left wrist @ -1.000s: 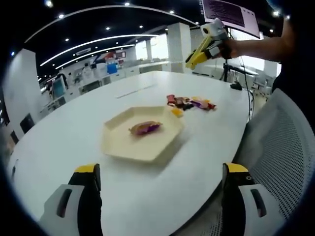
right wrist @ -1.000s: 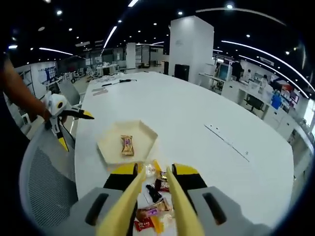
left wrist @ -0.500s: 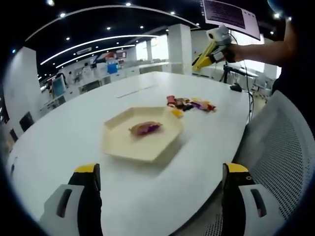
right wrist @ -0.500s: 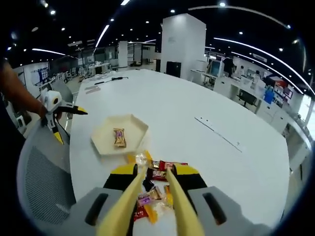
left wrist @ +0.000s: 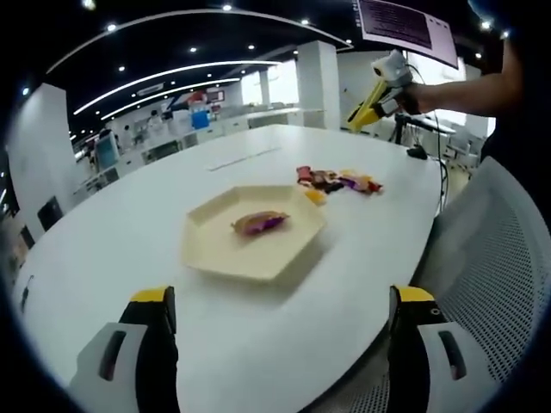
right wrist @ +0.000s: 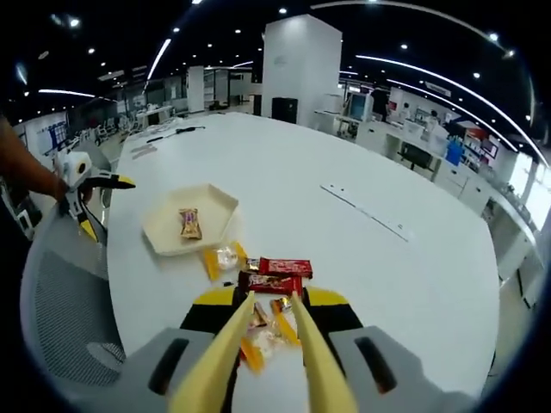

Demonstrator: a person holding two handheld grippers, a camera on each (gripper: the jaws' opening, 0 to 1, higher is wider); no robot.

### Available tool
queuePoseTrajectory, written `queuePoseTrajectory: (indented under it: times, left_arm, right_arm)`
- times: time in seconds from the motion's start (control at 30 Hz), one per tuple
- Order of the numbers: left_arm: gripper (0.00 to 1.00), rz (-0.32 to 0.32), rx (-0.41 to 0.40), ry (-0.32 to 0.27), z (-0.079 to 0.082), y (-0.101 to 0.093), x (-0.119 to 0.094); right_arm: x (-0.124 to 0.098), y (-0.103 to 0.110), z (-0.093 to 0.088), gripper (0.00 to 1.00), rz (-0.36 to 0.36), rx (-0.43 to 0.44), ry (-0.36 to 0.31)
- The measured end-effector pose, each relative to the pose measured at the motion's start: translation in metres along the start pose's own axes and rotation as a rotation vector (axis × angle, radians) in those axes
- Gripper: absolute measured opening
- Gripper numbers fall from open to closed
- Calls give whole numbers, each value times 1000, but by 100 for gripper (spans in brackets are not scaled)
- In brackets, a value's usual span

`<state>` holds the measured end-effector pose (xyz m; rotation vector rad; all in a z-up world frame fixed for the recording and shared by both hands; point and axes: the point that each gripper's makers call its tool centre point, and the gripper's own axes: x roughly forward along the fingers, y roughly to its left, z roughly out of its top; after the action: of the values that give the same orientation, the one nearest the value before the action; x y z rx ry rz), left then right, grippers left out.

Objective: Place the target food into the container with the food tongs after gripping and lifting it, then release it inside without dropping or visibly crushing the food.

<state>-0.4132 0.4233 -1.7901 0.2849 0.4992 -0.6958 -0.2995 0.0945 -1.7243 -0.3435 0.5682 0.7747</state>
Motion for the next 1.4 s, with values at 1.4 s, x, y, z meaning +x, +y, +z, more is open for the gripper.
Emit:
queuePoseTrajectory:
  times: [1.4]
  left_arm:
    - [97, 22, 23, -9, 3, 3, -1]
  right_arm:
    - [50, 1, -69, 27, -183, 182, 91]
